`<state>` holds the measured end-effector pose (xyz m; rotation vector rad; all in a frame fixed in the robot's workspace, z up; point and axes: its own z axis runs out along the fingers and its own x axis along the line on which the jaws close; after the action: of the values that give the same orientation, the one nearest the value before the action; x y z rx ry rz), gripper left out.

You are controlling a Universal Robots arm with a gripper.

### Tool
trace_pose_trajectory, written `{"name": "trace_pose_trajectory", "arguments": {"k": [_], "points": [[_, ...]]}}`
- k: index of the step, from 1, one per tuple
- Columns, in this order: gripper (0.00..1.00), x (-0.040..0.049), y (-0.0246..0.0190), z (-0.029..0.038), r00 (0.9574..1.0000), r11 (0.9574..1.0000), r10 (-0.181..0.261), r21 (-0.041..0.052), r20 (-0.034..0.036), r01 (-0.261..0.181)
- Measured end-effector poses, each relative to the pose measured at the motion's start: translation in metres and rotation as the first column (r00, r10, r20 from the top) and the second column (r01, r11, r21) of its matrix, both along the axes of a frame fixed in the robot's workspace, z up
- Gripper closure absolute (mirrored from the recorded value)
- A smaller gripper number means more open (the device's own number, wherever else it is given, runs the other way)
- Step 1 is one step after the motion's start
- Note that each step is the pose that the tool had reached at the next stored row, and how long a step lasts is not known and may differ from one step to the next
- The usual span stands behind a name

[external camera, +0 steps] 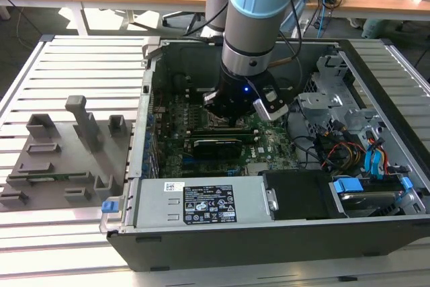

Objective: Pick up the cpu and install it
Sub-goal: 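Install the second cpu locking lever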

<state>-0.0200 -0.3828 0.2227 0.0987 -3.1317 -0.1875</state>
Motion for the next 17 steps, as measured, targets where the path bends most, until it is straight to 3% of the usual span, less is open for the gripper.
{"name": "trace_pose_trajectory", "arguments": {"k": [5, 9, 12, 13, 14, 15, 17], "points": [[0.89, -0.0105, 0.0, -0.0113, 1.0, 1.0, 0.0, 0.0024, 0.0, 0.0], [0.89, -0.0217, 0.0, -0.0145, 1.0, 1.0, 0.0, 0.0067, 0.0, 0.0], [0.89, -0.0358, 0.0, -0.0157, 1.0, 0.9997, 0.0, 0.0226, 0.0, 0.0], [0.89, -0.0488, 0.0, -0.017, 1.0, 0.9995, 0.0, 0.0321, 0.0, 0.0], [0.89, -0.0544, 0.0025, -0.0207, 1.0, 0.999, 0.002, 0.0449, -0.0004, -0.002], [0.89, -0.0543, 0.0071, -0.023, 1.0, 0.999, 0.006, 0.0452, 0.0001, -0.006], [0.89, -0.0543, 0.0079, -0.0241, 1.0, 0.9989, 0.007, 0.0453, 0.0, -0.007]]}}
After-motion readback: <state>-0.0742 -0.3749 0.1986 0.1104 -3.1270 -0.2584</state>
